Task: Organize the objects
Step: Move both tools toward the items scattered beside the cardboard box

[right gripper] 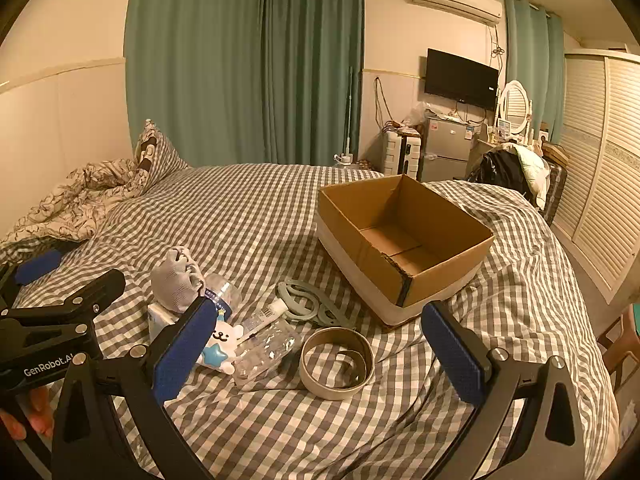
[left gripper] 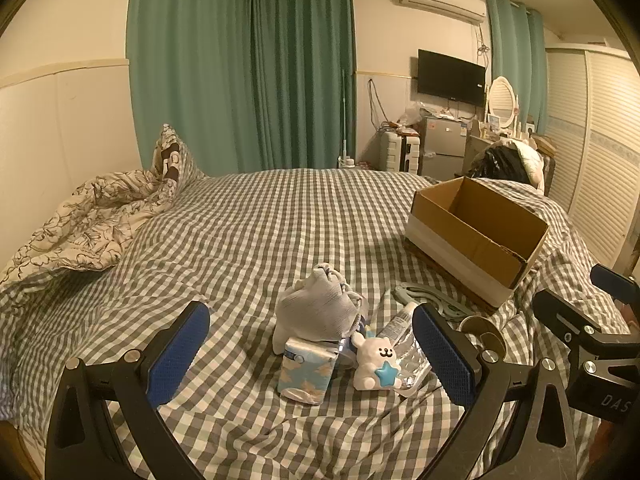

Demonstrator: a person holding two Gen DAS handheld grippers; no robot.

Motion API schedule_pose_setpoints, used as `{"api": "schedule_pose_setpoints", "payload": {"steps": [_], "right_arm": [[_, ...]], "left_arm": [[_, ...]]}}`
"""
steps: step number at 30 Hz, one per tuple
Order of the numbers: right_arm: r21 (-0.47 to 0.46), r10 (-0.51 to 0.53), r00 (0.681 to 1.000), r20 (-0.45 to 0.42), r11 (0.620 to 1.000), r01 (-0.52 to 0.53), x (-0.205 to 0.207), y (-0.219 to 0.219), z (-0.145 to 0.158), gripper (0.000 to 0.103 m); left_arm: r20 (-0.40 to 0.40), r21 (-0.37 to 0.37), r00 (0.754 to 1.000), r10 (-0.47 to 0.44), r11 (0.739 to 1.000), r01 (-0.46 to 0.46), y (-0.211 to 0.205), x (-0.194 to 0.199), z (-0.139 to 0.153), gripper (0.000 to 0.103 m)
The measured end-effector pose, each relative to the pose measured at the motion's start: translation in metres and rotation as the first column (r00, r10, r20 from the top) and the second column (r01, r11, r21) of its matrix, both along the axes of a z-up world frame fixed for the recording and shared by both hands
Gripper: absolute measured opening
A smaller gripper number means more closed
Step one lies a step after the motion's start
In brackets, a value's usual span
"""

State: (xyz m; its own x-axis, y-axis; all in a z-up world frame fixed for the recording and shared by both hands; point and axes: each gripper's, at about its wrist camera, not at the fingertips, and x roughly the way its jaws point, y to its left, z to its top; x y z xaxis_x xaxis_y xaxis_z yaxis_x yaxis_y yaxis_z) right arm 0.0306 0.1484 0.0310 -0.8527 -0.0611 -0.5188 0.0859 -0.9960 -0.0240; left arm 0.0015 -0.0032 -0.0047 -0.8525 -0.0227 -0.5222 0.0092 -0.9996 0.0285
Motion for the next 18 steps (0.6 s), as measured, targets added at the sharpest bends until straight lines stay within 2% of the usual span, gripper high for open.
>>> {"api": "schedule_pose_setpoints", "payload": {"steps": [18], "right_arm": [[0.004,0.008,1.0,-0.002,1.0,-0.008,0.0001,-0.0006,0.0007,0.103]], "left_arm": [[0.008,-0.023,1.0,-0.005,1.0,0.005,0.0069,-0.0011,-0.0036,0.103]]}}
